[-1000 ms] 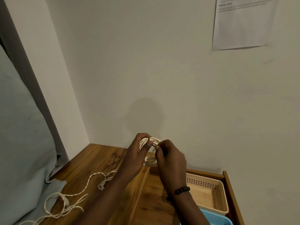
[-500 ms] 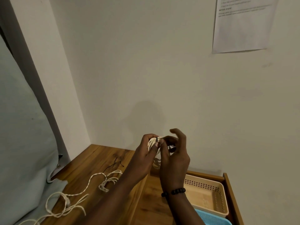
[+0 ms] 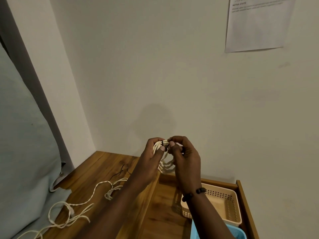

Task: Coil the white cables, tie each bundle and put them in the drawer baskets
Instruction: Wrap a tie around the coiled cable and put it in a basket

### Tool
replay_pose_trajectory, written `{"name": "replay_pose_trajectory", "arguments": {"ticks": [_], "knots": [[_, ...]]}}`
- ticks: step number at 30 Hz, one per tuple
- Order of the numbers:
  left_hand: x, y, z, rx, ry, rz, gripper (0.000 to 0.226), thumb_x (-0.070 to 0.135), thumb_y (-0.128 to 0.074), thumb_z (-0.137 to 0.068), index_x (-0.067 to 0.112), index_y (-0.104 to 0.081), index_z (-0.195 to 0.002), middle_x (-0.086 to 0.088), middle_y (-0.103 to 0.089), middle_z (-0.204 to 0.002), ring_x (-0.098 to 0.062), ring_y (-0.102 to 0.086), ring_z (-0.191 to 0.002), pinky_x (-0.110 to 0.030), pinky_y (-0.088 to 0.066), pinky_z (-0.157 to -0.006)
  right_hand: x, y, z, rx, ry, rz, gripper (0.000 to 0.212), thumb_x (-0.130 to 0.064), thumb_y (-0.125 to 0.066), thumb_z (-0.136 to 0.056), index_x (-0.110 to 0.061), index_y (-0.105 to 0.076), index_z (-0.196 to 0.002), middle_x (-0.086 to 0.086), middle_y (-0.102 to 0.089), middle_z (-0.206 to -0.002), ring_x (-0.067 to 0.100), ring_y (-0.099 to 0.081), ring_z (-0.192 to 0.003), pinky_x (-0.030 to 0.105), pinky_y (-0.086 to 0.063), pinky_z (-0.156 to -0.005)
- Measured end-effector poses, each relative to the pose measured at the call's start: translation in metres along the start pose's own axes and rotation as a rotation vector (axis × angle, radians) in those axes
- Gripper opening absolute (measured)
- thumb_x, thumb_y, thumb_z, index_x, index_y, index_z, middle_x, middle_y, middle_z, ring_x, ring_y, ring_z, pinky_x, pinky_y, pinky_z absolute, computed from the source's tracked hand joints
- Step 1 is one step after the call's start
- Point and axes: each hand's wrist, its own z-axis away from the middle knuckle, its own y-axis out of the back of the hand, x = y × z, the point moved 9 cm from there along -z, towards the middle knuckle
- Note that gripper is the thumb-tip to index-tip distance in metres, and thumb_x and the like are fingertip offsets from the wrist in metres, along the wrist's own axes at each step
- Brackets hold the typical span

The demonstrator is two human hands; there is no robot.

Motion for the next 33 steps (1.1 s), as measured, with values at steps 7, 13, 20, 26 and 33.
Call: {"name": "replay_pose_trajectory", "arguments": {"ticks": [7,13,20,26,33], "knots": [[-0.002,0.001,-0.002,0.017,-0.023,-0.028,0.027,0.035,-0.045,-0.099,0.033,-0.047,-0.126,0.013,-0.059,-0.118,0.003,-0.059,-0.104,-0.011,-0.050,-0.078,-0.007,0.000,-0.004,-0.031,0.047,0.039,0.012,-0.014,-0.067,-0.089,-0.021,-0.065,-0.098,-0.007,-0.069,-0.084,0.012,-0.066,-0.074,0.021,-0.056,-0.065],[0.003,0.001,-0.003,0.043,-0.083,-0.082,0.030,0.031,-0.051,-0.097,0.026,-0.048,-0.126,0.010,-0.061,-0.116,0.000,-0.060,-0.104,-0.014,-0.052,-0.080,-0.004,0.001,-0.004,0.004,0.006,0.153,0.008,-0.014,-0.067,-0.087,-0.022,-0.067,-0.086,-0.011,-0.066,-0.074,0.005,-0.062,-0.069,0.007,-0.046,-0.057],[0.007,0.002,-0.003,0.062,-0.158,-0.119,0.025,0.028,-0.056,-0.095,0.026,-0.051,-0.120,0.011,-0.062,-0.111,-0.003,-0.060,-0.103,-0.016,-0.053,-0.080,0.002,0.000,-0.006,-0.008,-0.018,0.184,0.008,-0.012,-0.067,-0.086,-0.019,-0.066,-0.082,-0.006,-0.064,-0.071,0.007,-0.057,-0.063,0.008,-0.043,-0.052],[0.005,0.005,-0.003,0.058,-0.164,-0.136,0.022,0.026,-0.057,-0.095,0.029,-0.052,-0.116,0.012,-0.062,-0.109,-0.002,-0.060,-0.102,-0.016,-0.053,-0.078,0.004,-0.005,-0.006,-0.062,0.015,0.215,0.012,-0.011,-0.064,-0.090,-0.023,-0.066,-0.090,-0.007,-0.068,-0.085,0.004,-0.063,-0.078,0.005,-0.047,-0.065],[-0.002,0.005,-0.004,0.046,-0.164,-0.201,0.023,0.029,-0.058,-0.094,0.027,-0.055,-0.117,0.008,-0.063,-0.110,-0.009,-0.062,-0.102,-0.023,-0.057,-0.079,-0.001,-0.005,-0.006,-0.038,0.101,0.267,0.028,-0.014,-0.065,-0.090,-0.015,-0.048,-0.113,-0.005,-0.065,-0.089,0.009,-0.063,-0.078,0.011,-0.050,-0.065]]}}
